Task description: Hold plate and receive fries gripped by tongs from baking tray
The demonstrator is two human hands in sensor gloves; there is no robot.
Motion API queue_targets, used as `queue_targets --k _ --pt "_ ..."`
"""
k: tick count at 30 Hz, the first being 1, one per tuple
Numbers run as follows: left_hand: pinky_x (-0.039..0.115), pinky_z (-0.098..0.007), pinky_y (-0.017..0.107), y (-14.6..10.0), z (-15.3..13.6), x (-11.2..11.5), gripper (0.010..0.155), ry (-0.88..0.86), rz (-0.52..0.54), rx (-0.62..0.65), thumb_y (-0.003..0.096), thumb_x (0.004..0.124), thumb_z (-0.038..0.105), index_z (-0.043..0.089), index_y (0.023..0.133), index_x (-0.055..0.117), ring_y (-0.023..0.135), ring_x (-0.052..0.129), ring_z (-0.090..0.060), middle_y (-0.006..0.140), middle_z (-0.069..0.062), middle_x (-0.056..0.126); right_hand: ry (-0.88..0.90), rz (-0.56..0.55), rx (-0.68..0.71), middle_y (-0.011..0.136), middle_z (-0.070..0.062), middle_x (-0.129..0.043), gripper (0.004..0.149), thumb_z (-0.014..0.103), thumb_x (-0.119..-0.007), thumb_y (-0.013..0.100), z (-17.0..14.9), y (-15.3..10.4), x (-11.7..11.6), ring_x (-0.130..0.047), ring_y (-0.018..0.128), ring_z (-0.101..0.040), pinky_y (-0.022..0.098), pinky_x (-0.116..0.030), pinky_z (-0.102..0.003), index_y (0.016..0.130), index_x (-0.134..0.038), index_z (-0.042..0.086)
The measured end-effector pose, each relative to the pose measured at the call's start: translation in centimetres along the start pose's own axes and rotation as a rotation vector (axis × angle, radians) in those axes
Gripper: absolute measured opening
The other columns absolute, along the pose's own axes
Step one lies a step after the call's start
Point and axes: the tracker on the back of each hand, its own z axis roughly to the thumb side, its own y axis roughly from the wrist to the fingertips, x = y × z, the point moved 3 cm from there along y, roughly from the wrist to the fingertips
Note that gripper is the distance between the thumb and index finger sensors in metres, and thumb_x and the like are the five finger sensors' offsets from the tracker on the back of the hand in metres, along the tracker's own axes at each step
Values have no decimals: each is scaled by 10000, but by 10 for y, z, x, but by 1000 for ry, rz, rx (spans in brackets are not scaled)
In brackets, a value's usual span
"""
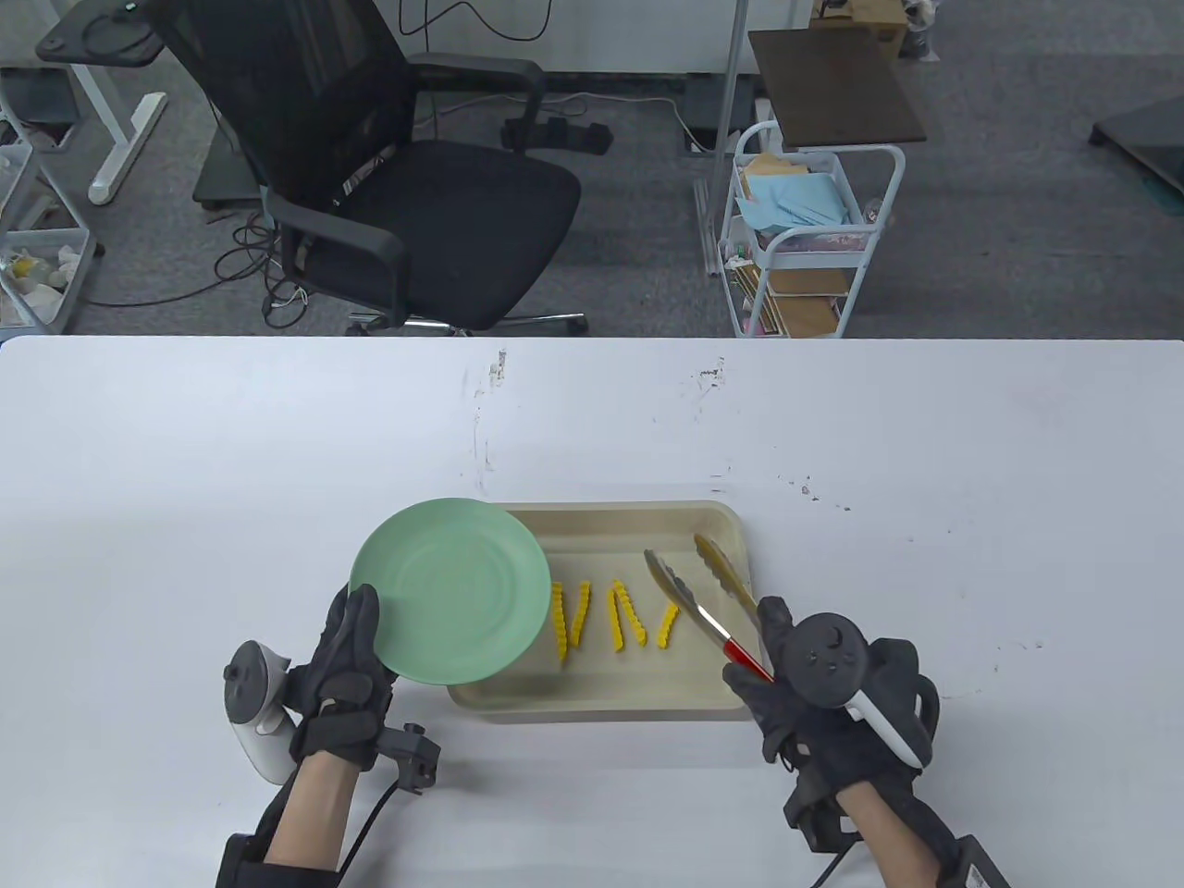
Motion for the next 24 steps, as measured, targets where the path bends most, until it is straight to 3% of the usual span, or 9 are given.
queue_targets --k 7,15,24 --pt "749 -520 484 0 1 0 668 1 -3 1 646 486 480 41 1084 237 456 903 -179 907 -80 667 -204 51 -104 705 -192 -826 752 599 -642 442 14 0 -20 -954 108 -126 35 -850 -374 1015 -401 176" --pt "747 -523 483 -1 0 0 668 5 -5 -5 646 488 478 39 1083 239 454 903 -183 906 -83 666 -218 126 -126 710 -191 -817 723 584 -622 452 16 7 -32 -951 114 -129 45 -850 -377 1016 -395 193" --pt "745 -527 482 -1 -1 0 669 17 0 -5 645 491 475 35 1083 242 454 903 -188 905 -88 666 -405 51 -105 676 -152 -852 631 517 -646 457 27 7 -33 -948 98 -140 39 -843 -398 1001 -441 272"
